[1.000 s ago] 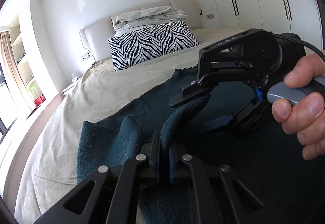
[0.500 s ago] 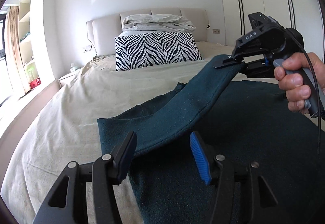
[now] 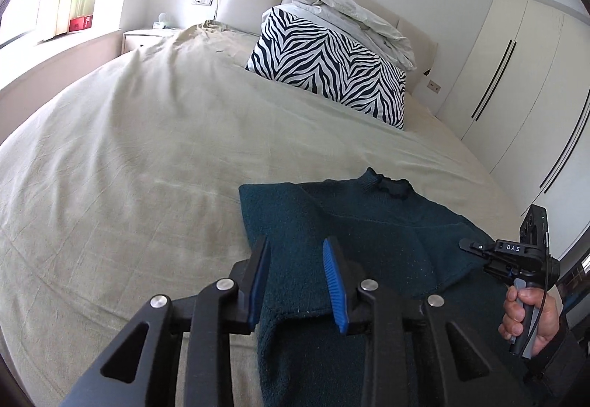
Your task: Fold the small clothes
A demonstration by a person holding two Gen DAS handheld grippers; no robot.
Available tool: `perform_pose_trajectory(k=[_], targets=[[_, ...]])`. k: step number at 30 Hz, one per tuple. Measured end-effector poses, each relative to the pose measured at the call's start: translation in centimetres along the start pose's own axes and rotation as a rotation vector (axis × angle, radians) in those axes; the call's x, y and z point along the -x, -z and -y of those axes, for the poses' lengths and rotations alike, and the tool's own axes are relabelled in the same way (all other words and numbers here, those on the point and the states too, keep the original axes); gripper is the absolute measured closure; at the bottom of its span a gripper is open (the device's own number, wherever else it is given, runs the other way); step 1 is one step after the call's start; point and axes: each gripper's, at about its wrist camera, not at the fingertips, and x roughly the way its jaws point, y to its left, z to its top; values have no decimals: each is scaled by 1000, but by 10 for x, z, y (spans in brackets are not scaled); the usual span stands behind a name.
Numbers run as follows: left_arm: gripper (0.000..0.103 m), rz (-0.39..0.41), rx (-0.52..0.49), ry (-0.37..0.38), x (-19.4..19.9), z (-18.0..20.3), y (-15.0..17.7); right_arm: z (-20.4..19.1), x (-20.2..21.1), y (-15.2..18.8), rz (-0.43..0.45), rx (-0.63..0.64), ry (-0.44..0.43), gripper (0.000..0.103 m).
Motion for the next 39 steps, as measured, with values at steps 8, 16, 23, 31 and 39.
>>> perform_pose_trajectory(k=[8,16,23,31,39], targets=[[81,-157,-29,-24,-76,5,-11,9,14,3,20,-38,44,96],[82,-201,-51,-48,-98,-6,11,41,-1,9,-14,-130,21,96],[81,-210,-178,-113,-92,15,25,49,6,2,9,-175,44,93],[71,-180,-163,-126,-74,22,28,-6,47,7,132,-50,-37,85],[65,-201,-172,-138,-72,26,29,28,25,25,67,-166,-55,52]])
